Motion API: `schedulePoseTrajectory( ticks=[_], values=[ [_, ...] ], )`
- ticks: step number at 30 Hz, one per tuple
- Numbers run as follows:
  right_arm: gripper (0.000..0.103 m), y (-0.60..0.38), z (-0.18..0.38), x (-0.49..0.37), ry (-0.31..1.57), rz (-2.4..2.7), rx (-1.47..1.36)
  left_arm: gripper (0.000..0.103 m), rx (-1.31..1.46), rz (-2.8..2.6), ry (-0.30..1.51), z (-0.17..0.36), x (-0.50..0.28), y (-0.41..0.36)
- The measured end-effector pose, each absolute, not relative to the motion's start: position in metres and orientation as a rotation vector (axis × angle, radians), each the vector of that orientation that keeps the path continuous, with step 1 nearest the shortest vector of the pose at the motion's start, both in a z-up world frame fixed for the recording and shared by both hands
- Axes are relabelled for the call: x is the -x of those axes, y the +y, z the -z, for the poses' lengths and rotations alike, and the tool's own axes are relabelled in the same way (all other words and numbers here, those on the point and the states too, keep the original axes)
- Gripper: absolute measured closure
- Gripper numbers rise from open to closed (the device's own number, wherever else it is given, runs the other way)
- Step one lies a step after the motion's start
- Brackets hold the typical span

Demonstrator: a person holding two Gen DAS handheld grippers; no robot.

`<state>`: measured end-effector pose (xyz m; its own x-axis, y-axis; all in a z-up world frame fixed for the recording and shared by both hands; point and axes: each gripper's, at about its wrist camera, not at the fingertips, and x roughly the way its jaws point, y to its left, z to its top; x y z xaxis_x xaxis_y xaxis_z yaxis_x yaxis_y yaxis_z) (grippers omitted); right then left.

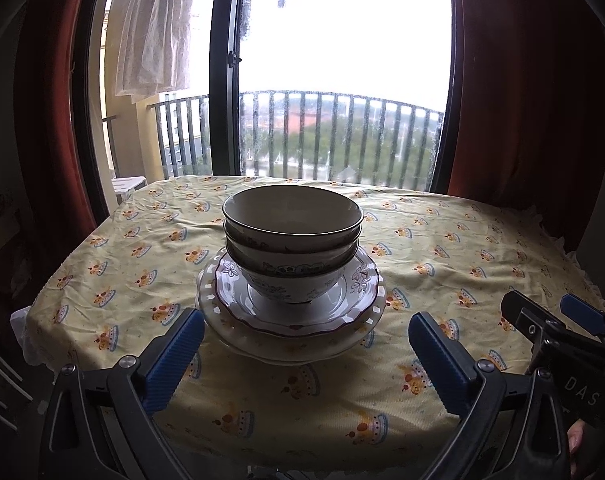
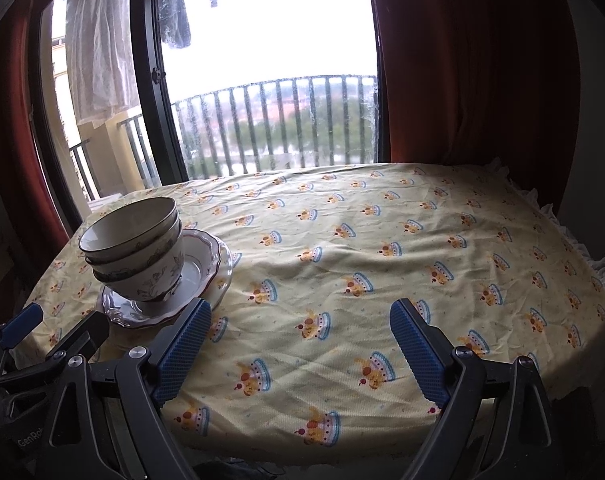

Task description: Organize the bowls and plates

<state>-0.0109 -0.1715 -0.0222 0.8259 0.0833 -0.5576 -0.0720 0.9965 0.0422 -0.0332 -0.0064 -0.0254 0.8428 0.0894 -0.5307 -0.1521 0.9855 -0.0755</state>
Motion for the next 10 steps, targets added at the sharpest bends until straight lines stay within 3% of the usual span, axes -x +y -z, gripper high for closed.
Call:
schedulePoseTrajectory(
  ticks=[6, 10],
  values=[
    [0.000, -0.1746, 0.0225, 0.0114, 0.607, -0.065, -0.003, 0.000, 0.133, -0.131, 0.547, 0.0246, 0.0347, -0.0054],
    [0.000, -0.1759, 0.0218, 0.0111, 0.609, -0.058, 0.006, 0.000, 0.135, -0.136, 0.555, 0.0247, 0.0338, -0.0051]
  ],
)
